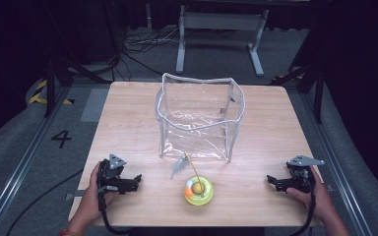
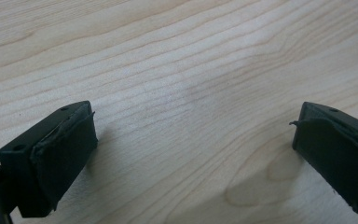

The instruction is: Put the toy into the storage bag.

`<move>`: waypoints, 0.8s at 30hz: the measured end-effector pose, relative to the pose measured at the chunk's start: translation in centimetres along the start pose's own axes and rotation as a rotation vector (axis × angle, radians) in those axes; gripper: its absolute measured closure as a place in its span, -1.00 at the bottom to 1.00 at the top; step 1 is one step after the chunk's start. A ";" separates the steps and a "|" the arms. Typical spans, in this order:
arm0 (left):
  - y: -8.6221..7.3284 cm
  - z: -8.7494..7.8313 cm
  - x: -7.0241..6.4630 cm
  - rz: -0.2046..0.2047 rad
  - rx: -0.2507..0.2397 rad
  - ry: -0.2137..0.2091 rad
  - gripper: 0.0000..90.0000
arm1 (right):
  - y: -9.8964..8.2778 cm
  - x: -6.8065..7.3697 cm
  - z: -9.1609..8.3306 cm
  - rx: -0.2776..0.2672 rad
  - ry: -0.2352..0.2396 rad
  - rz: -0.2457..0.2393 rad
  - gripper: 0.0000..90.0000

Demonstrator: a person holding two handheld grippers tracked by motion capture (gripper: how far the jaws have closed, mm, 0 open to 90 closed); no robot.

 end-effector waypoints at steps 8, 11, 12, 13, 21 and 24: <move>-0.7 -0.6 0.8 0.063 -0.006 -0.051 -0.99 | -0.1 -0.3 -0.1 -0.004 0.005 -0.007 -0.99; -0.9 -0.7 1.0 0.081 0.001 -0.065 -0.99 | -0.1 -0.3 -0.1 -0.001 0.009 -0.011 -0.99; -1.0 -0.8 1.0 0.086 -0.002 -0.069 -0.99 | -0.2 -0.4 -0.2 0.002 0.014 -0.014 -0.99; -1.0 -0.8 1.0 0.088 -0.004 -0.074 -0.99 | -0.2 -0.4 -0.2 0.005 0.016 -0.017 -0.99; -1.0 -0.8 1.1 0.097 0.000 -0.078 -0.99 | -0.2 -0.4 -0.7 0.051 0.047 -0.051 -0.97; -1.0 -0.8 1.2 0.102 0.001 -0.079 -0.99 | 0.0 -0.3 -0.9 0.064 0.064 -0.070 -0.80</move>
Point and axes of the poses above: each handheld gripper's, and its own axes: z roughly forward along the jaws, y roughly out of its top, x roughly to its left, the point moved 3 cm from there along z, roughly forward along the jaws, and after that the axes turned 3 degrees about x, right-handed, at the moved point
